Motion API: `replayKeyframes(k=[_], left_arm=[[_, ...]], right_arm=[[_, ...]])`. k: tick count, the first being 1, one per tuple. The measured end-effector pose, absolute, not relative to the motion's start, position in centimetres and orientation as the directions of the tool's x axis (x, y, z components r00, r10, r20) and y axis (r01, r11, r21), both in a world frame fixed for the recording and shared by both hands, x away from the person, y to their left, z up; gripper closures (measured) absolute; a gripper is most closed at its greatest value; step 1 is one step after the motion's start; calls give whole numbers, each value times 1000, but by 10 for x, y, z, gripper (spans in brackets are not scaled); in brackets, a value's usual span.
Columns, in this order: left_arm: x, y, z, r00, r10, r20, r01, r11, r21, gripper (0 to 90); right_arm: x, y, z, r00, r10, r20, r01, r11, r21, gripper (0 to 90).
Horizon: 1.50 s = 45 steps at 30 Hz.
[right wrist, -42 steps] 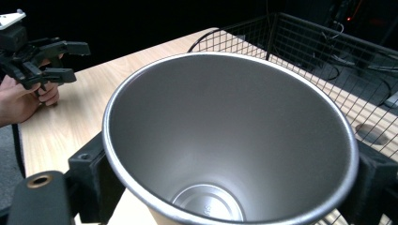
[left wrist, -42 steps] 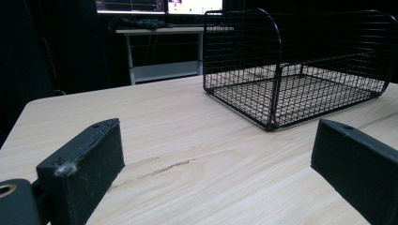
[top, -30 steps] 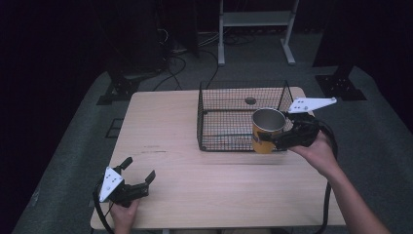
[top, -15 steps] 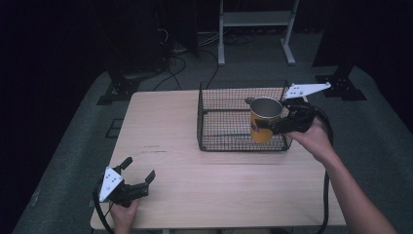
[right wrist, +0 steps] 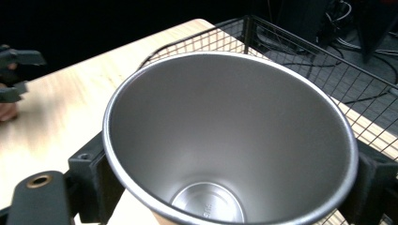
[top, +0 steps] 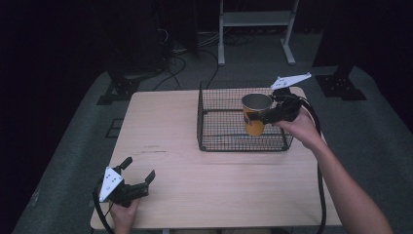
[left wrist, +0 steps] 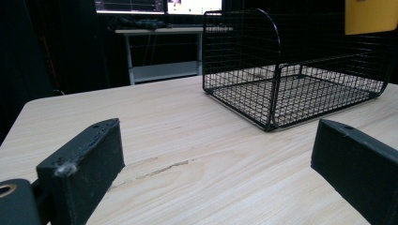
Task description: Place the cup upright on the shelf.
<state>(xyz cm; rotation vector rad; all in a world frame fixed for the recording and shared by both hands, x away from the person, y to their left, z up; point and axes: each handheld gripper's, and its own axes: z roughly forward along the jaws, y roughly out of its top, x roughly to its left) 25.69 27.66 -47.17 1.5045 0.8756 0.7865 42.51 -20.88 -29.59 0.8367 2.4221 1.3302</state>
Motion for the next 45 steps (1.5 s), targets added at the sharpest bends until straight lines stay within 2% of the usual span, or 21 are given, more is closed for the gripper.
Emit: replayKeyframes(k=[23, 45], left_arm=[[257, 278, -472, 499, 866, -7, 92, -45, 995, 22], [257, 278, -472, 499, 867, -9, 90, -42, 995, 22]], right_arm=[[475, -185, -311, -803, 594, 58, 382, 437, 814, 121], [503, -163, -313, -802, 595, 54, 385, 445, 808, 121]])
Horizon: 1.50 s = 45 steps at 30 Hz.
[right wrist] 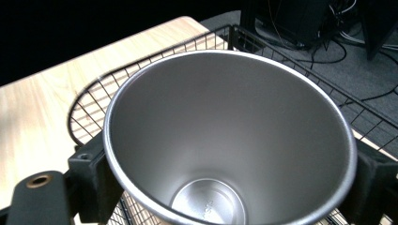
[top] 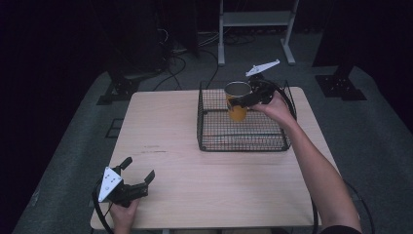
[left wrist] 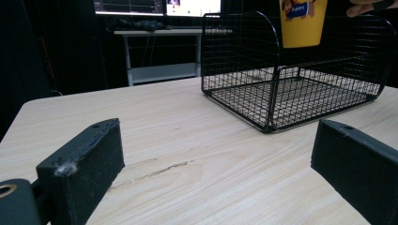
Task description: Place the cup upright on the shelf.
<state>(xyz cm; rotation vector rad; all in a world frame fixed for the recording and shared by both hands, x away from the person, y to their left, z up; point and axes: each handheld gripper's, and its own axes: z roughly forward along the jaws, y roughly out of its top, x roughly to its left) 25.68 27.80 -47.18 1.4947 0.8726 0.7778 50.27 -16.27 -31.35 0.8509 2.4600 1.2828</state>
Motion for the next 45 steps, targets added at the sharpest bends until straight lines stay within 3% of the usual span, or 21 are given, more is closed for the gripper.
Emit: replayKeyframes(k=[28, 45], left_arm=[[257, 278, -472, 500, 866, -9, 90, -41, 995, 22], [257, 278, -472, 501, 865, -9, 90, -42, 995, 22]], right_arm=[[525, -142, -370, -798, 590, 120, 454, 459, 764, 114], [532, -132, -394, -788, 609, 94, 486, 520, 703, 114]])
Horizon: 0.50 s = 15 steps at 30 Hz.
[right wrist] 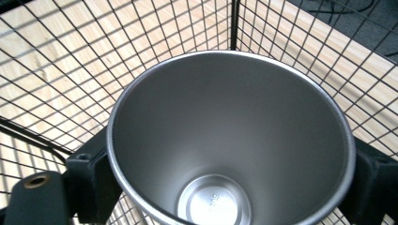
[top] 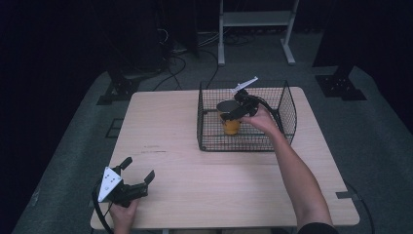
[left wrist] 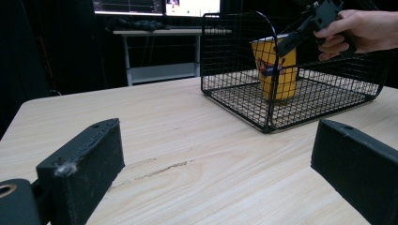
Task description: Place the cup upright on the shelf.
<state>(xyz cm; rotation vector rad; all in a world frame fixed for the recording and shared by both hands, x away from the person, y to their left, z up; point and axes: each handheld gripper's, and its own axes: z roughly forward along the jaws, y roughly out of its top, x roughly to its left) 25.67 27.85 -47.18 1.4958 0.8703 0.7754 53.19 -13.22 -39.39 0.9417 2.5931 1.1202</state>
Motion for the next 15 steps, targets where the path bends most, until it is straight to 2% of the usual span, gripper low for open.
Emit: replayKeyframes(k=[15], left_arm=[[257, 278, -472, 503, 864, -5, 91, -47, 995, 22]], right_arm=[[529, -138, -395, -789, 610, 79, 477, 525, 705, 114]])
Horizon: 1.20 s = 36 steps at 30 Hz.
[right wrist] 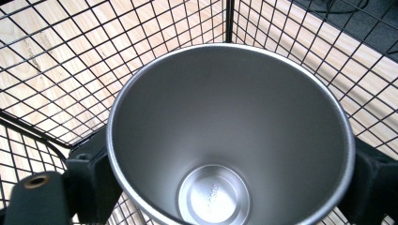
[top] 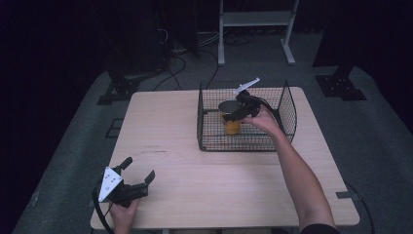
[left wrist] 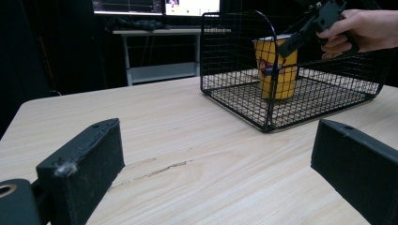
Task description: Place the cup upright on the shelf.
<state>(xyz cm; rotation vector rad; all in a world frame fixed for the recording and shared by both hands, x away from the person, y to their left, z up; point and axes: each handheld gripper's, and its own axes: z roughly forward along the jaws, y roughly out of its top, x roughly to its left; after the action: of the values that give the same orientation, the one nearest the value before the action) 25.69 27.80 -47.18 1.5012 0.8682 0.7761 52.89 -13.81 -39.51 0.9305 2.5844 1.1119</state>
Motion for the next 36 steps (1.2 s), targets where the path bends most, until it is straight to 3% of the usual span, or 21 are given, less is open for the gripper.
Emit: replayKeyframes(k=[36], left_arm=[[257, 277, -472, 503, 864, -4, 89, -47, 995, 22]], right_arm=[[521, -140, -395, -796, 605, 18, 451, 573, 684, 86]])
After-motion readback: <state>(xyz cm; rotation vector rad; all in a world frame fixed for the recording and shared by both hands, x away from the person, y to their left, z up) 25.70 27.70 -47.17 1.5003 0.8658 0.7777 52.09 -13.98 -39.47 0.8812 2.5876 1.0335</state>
